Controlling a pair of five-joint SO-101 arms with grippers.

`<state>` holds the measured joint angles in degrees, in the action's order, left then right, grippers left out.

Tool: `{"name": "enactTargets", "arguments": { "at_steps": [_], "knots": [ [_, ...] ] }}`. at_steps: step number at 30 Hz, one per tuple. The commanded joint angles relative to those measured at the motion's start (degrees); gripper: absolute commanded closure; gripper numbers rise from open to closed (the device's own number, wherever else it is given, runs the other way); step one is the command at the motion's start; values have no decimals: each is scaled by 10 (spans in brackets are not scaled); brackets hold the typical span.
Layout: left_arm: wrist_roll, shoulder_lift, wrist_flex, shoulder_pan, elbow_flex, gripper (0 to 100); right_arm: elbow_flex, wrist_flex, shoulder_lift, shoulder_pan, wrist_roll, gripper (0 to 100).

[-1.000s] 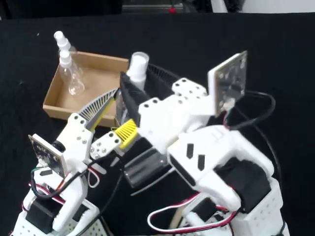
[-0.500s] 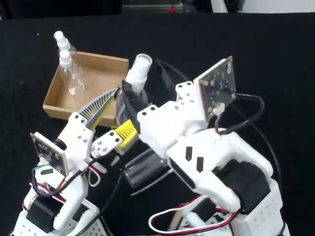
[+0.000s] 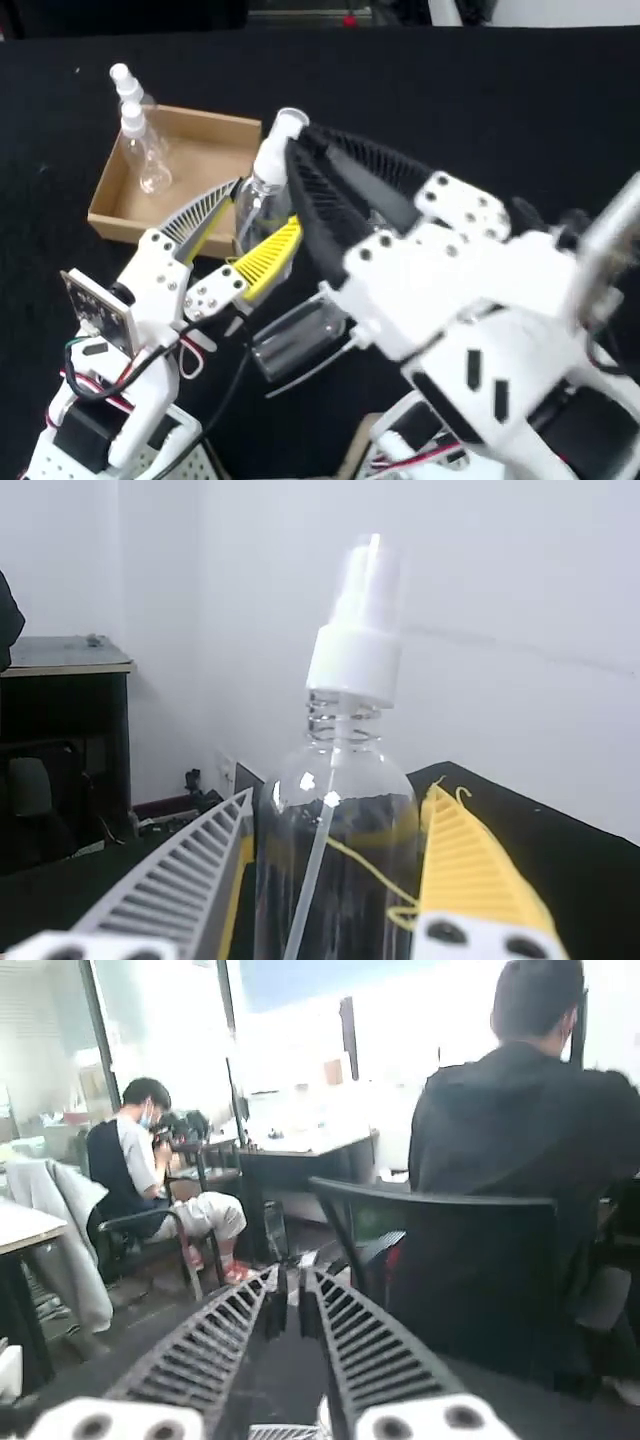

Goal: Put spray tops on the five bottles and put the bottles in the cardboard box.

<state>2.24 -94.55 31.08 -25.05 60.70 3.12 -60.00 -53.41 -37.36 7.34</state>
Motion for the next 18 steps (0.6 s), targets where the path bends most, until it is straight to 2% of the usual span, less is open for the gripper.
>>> {"name": "enactTargets", "arguments": {
  "at_steps": [1, 3, 6, 13, 18],
  "knots": [
    [-3, -4, -13, -3, -8, 770, 28, 23, 69, 64, -3, 984],
    [-3, -4, -15, -3, -8, 770, 28, 18, 100, 78, -3, 984],
    [-3, -4, -16, -3, -8, 770, 28, -11, 120, 55, -3, 983],
    [-3, -4, -16, -3, -5, 770, 28, -58, 84, -24, -6, 983],
    [-3, -4, -16, -3, -7, 770, 24, -81, 61, -27, -8, 980]
  ]
}}
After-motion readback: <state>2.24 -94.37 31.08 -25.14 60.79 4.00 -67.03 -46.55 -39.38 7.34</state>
